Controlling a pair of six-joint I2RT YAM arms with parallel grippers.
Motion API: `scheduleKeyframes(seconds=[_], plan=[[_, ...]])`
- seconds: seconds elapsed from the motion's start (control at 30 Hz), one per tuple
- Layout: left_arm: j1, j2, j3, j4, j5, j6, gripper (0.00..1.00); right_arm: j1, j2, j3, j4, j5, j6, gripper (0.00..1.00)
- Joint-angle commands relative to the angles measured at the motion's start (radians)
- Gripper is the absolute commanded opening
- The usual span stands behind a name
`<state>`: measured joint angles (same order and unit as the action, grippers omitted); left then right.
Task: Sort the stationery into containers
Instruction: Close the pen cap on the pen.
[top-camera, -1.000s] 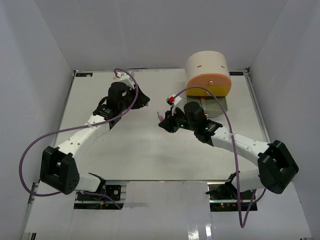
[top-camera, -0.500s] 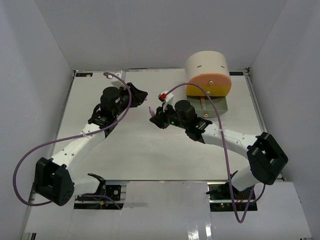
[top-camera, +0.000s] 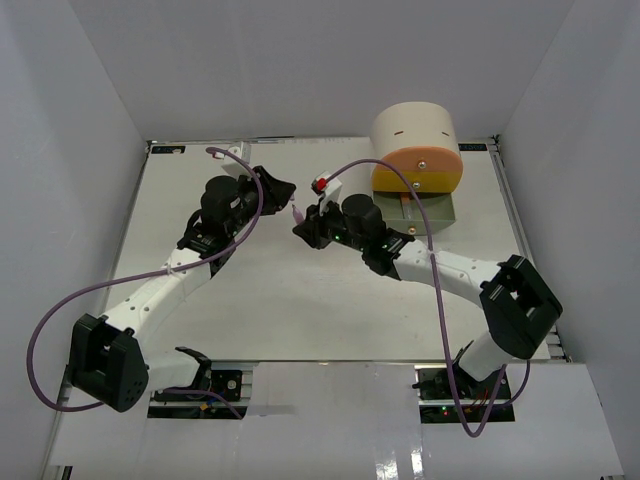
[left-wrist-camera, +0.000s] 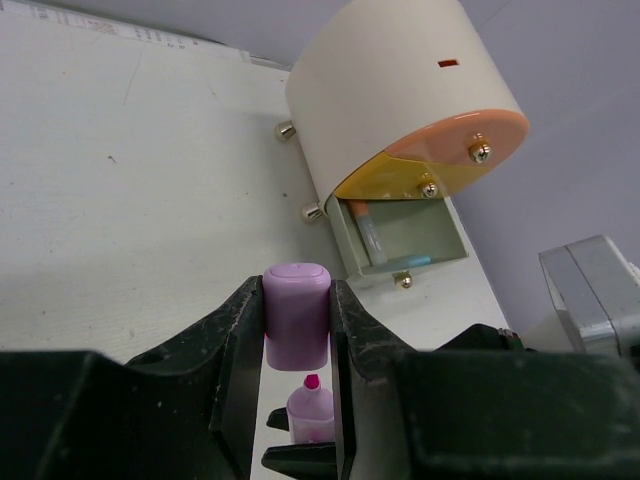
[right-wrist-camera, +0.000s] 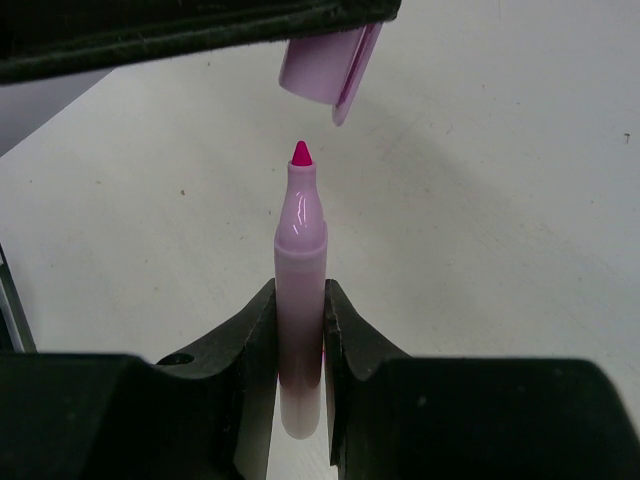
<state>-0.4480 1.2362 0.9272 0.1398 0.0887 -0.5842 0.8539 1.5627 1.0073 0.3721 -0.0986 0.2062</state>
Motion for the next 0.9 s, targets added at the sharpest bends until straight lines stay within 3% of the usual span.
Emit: scheduleKeyframes(seconds=[0.0,0.5,0.87], plan=[[-0.004,-0.027,-0.005,0.024,0.009,0.000,0.00,0.005,0.007,0.063,0.073,0.025,0.010,0.08],[-0.004,-0.026,-0.016,0.047,0.036,-0.008,0.00,0.007,0.037,0.100,0.087,0.034,0.022,0.08],[-0.004,-0.024,-0.045,0.084,0.051,-0.035,0.00,0.005,0.007,0.045,0.214,0.096,0.053,0.08]])
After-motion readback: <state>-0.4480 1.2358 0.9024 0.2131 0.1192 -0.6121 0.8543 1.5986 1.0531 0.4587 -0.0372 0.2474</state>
